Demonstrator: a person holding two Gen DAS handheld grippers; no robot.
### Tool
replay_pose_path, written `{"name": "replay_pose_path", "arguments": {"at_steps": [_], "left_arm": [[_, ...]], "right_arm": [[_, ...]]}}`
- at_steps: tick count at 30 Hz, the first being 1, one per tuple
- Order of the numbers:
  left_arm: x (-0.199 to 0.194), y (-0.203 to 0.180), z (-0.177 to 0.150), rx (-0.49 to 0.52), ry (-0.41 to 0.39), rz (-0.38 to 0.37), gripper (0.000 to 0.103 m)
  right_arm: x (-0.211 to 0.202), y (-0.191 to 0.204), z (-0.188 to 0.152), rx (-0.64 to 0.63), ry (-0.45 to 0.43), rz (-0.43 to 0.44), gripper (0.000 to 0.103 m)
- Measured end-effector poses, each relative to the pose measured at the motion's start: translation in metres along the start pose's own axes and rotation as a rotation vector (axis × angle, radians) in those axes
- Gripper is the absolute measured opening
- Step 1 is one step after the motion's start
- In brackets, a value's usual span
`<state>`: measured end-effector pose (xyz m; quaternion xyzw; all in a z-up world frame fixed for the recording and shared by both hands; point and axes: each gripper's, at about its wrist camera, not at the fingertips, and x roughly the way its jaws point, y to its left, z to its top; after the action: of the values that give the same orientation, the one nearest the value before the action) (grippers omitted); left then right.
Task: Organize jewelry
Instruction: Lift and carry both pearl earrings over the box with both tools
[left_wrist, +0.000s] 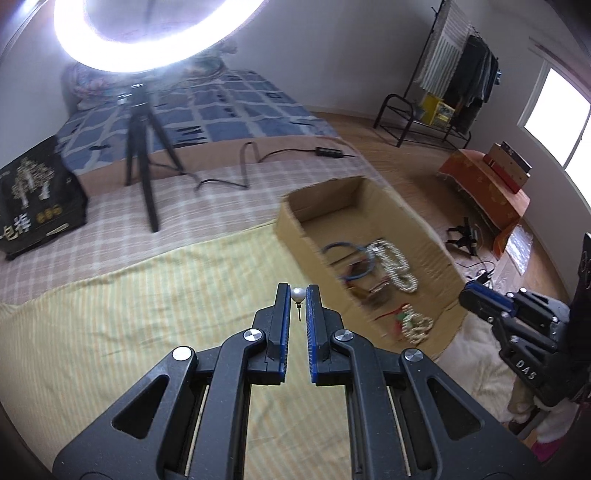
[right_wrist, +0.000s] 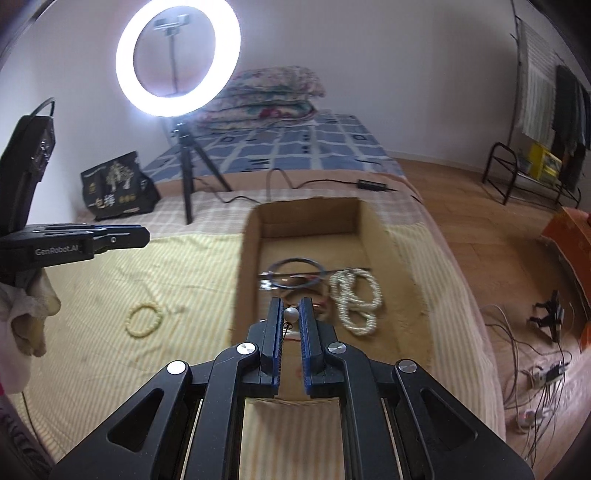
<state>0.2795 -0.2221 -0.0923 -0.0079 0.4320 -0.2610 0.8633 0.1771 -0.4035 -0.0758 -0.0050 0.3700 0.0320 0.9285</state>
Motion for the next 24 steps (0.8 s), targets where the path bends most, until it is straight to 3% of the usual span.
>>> {"name": "replay_pose_path", "arguments": {"at_steps": [10, 24], "left_arm": [[0.030, -0.061, -0.002, 0.060, 0.041, -0.052, 0.006], [0.044, -0.094, -0.029, 0.114, 0.110, -0.088, 0.006]], "right_arm": [[0.002, -0.040, -0.007, 0.070, 0.012, -0.031, 0.007], [0.018, -0.062, -0.010, 0.139, 0.034, -0.019, 0.007]]}}
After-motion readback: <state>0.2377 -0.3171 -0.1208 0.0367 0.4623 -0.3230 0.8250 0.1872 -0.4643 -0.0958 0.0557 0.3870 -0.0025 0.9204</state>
